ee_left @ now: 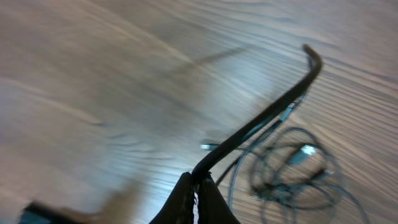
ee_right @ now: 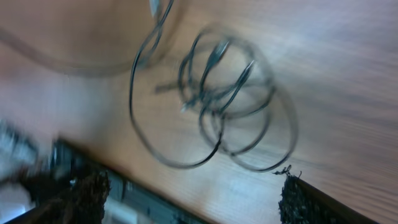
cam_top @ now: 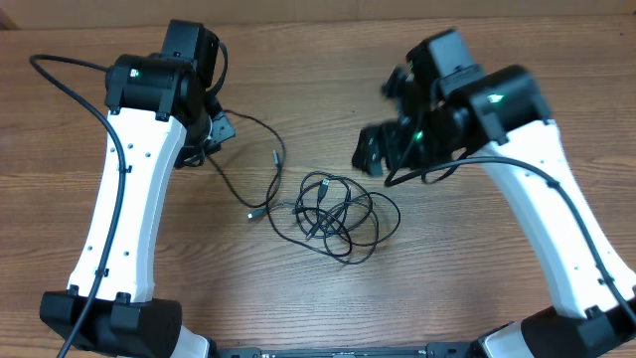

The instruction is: Untangle cables

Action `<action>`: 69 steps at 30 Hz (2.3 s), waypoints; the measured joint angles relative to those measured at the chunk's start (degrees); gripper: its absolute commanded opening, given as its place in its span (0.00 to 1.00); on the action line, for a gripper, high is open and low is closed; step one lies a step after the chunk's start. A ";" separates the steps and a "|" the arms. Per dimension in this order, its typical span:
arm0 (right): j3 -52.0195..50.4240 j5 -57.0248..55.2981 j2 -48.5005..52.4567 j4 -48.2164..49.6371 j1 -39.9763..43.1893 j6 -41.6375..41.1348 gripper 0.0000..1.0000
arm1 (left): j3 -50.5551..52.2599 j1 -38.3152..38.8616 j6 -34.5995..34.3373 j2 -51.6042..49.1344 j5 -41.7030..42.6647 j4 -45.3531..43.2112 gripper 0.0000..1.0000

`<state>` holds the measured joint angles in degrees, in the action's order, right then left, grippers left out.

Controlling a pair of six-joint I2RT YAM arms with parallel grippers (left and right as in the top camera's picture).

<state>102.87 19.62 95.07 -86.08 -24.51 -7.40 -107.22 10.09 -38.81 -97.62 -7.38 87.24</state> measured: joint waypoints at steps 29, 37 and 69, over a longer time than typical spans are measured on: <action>-29.03 -4.52 3.23 27.41 -19.52 11.87 0.73 | 0.00 -0.02 1.95 0.00 14.01 -3.48 0.13; -29.81 -2.23 6.82 28.24 -23.28 11.89 0.73 | 0.00 -0.02 2.45 0.00 12.90 -3.23 0.31; 0.24 -15.17 7.63 12.57 -27.10 -0.61 0.04 | 0.00 -0.02 3.26 0.00 12.52 -1.86 0.67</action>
<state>103.11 4.45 102.69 -73.52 -51.62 -8.01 -107.22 10.07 -35.55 -97.62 5.15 85.38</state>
